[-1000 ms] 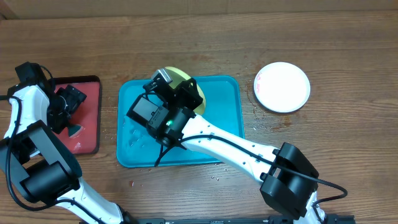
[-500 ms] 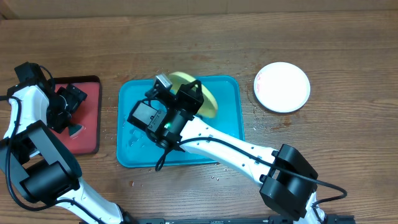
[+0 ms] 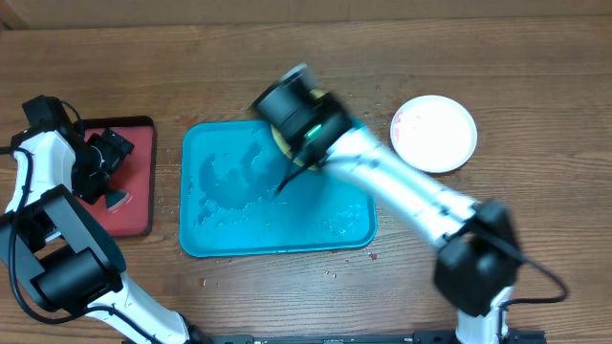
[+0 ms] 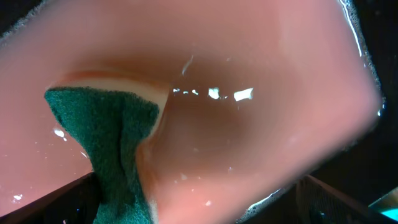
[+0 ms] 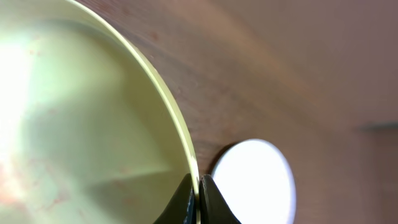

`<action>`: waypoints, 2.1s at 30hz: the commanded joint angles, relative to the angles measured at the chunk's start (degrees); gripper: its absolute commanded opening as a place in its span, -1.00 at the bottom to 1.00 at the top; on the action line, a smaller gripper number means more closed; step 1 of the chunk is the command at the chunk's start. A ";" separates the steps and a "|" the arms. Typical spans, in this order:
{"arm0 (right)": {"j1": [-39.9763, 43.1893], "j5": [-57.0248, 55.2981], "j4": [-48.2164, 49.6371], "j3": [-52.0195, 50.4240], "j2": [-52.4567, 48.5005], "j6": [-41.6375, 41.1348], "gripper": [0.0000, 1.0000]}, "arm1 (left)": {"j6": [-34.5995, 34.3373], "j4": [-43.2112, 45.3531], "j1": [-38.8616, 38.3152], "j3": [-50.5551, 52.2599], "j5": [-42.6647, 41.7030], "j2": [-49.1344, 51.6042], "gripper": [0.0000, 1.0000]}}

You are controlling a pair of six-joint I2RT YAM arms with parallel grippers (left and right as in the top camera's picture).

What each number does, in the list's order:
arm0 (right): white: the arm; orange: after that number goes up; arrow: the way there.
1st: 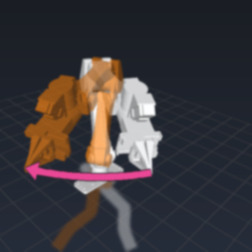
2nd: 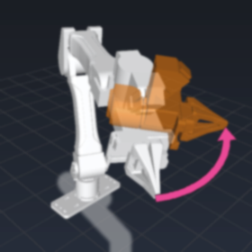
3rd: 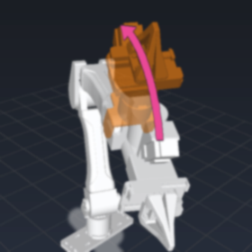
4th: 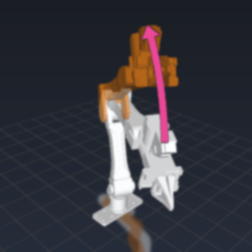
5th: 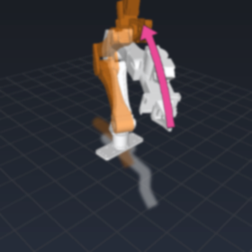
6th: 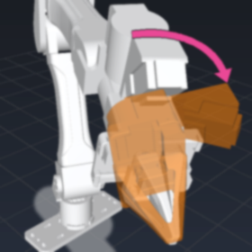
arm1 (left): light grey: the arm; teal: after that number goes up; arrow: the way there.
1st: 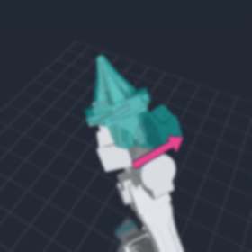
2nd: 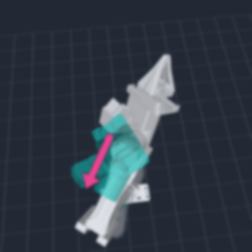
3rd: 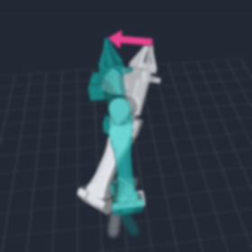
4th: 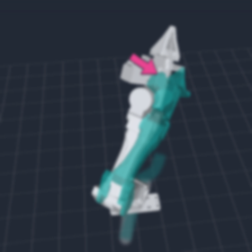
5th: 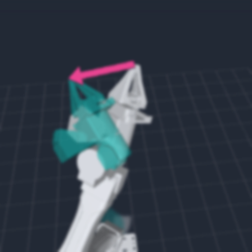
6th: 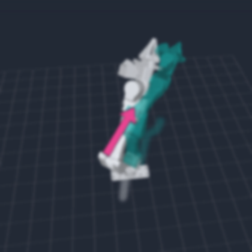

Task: Clean dirty plates on tray and stack at the side
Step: 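Stack the yellow-green plate onto the plate pile with the right gripper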

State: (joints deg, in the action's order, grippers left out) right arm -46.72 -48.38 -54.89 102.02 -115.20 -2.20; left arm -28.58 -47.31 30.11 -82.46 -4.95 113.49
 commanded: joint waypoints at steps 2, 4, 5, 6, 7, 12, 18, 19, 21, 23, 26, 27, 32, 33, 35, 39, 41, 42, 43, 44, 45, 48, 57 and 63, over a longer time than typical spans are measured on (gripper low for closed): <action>21.57 40.65 -1.42 1.25 7.37 -2.54 -0.93 | 0.07 0.02 -0.15 0.17 -1.05 0.33 0.99; 29.88 49.96 -3.67 1.03 7.17 -2.54 -0.92 | 0.07 0.02 -0.15 0.17 -1.05 0.33 0.99; 33.22 52.89 -4.98 0.79 6.93 -2.54 -0.92 | 0.07 0.02 -0.15 0.17 -1.05 0.33 1.00; 36.04 54.64 -5.97 0.68 6.73 -2.54 -0.92 | 0.07 0.02 -0.15 0.17 -1.05 0.33 0.99; 40.17 57.07 -7.65 0.39 6.27 -2.54 -0.92 | 0.07 0.02 -0.15 0.17 -1.05 0.33 0.99; 54.73 62.16 -10.84 -2.16 3.19 -2.51 -0.92 | 0.07 0.02 -0.17 0.17 -1.05 0.33 1.00; 58.47 61.88 -5.16 -8.39 2.86 -2.56 -0.92 | 0.07 0.02 -0.13 0.17 -1.05 0.33 0.99; 58.62 61.37 -4.55 -9.16 2.86 -2.62 -0.92 | 0.07 0.02 -0.13 0.17 -1.05 0.33 0.99; 58.69 61.33 -3.37 -10.40 2.86 -3.15 -0.92 | 0.07 0.02 -0.13 0.17 -1.03 0.33 1.00; 58.69 61.37 -2.80 -11.10 2.86 -3.91 -0.21 | 0.07 0.02 -0.15 0.17 -1.03 0.33 0.99; 58.69 61.77 -3.85 -11.17 2.93 -3.89 1.00 | 0.07 0.02 -0.15 0.17 -1.03 0.33 1.00; 58.69 62.36 -4.48 -11.17 3.10 -3.87 1.00 | 0.07 0.02 -0.15 0.17 -1.03 0.33 1.00; 58.69 62.62 -8.20 -11.17 7.15 -3.85 1.00 | 0.07 0.02 -0.13 0.17 -1.03 0.33 0.99; 58.69 62.62 -9.09 -11.17 8.96 -3.82 1.00 | 0.07 0.02 -0.13 0.17 -1.03 0.33 1.00; 58.69 62.62 -11.28 -11.17 12.50 -3.80 1.00 | 0.07 0.02 -0.13 0.17 -1.03 0.33 0.99; 57.83 62.64 -17.77 -11.34 20.61 -3.80 1.00 | 0.09 0.00 -0.17 0.17 -1.03 0.33 1.00; 56.59 62.66 -20.24 -11.89 24.70 -3.82 1.00 | 0.07 0.00 -0.15 0.17 -1.03 0.33 1.00; 55.67 62.84 -21.51 -12.04 26.77 -3.85 1.00 | 0.07 0.02 -0.15 0.17 -1.03 0.33 1.00; 54.62 63.17 -22.80 -12.04 28.41 -3.85 1.00 | 0.07 0.02 -0.15 0.17 -1.03 0.33 1.00; 53.42 63.76 -24.09 -12.04 29.99 -3.87 1.00 | 0.07 0.02 -0.15 0.17 -1.03 0.33 1.00; 52.09 64.41 -25.35 -12.04 31.32 -3.85 1.00 | 0.09 0.02 -0.15 0.17 -1.01 0.33 1.00; 48.54 64.61 -28.59 -12.04 33.51 -3.85 1.00 | 0.07 0.02 -0.15 0.17 -1.03 0.33 1.00; 43.56 65.90 -34.51 -12.02 33.92 -3.85 1.00 | 0.07 0.02 -0.22 0.17 -1.03 0.33 0.99; 43.47 63.87 -37.90 -12.02 33.99 -3.82 1.00 | 0.07 0.02 -0.22 0.17 -1.01 0.33 1.00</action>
State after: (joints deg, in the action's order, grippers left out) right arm -3.03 16.12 -93.41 90.28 -81.38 -5.98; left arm -28.58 -47.31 30.11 -82.46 -4.97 113.49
